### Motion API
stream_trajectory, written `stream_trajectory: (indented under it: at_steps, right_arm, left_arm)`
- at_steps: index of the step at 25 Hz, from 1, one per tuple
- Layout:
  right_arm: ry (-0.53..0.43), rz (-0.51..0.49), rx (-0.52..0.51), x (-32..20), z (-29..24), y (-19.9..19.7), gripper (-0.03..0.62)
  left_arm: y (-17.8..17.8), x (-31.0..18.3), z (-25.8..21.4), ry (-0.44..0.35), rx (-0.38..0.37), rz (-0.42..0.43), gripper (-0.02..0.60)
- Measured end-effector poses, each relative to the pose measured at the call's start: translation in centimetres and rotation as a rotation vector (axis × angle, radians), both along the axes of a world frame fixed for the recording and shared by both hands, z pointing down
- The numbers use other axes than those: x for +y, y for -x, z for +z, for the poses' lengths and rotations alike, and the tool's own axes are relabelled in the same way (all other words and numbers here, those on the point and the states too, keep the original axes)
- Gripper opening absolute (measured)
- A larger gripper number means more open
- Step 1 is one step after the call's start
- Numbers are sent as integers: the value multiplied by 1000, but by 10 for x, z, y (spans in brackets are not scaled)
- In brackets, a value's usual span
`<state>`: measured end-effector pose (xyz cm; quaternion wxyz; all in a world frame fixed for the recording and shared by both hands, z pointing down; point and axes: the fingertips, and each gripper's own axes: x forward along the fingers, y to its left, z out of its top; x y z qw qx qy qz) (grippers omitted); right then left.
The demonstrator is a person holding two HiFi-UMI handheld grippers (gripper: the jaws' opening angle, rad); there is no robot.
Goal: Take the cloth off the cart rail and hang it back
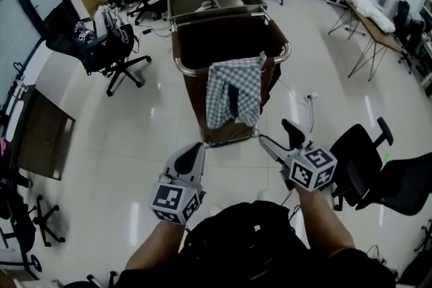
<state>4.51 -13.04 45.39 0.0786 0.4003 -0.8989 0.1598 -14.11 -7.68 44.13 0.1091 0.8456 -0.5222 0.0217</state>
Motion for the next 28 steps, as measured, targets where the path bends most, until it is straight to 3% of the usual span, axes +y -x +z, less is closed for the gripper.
stream_trajectory:
  at_steps: [7, 16, 23, 27, 28]
  right_arm:
    - [-61, 118, 106, -54, 7, 18, 522]
    - [40, 143, 155, -151, 69, 48, 581]
    - [58, 158, 240, -188, 114, 67, 581]
    - [92, 112, 235, -205, 137, 69, 574]
    - [94, 95, 232, -208, 137, 71, 502]
  left_arm:
    - [18, -9, -5, -4, 7, 27, 0]
    - [41, -33, 1, 25, 4, -31, 0]
    - [61, -51, 3, 48, -6, -108, 0]
    - [67, -59, 8, 68, -19, -138, 0]
    - [66, -61, 9, 72, -18, -143, 0]
